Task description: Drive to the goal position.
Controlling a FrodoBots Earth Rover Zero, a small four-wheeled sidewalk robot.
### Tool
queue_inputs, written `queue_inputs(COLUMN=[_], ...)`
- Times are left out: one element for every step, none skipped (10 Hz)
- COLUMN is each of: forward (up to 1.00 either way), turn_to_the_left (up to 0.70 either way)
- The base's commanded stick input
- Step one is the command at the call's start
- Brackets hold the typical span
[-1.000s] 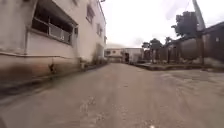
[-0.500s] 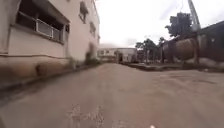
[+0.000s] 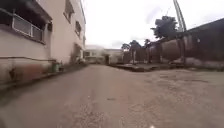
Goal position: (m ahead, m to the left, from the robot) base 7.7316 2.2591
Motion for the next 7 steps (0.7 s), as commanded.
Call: queue_inputs(forward=[0.70,0.70,0.70,0.70,0.70,0.70,0.70], turn_to_the_left=[0.00,0.00,0.00,0.00,0.00,0.00,0.00])
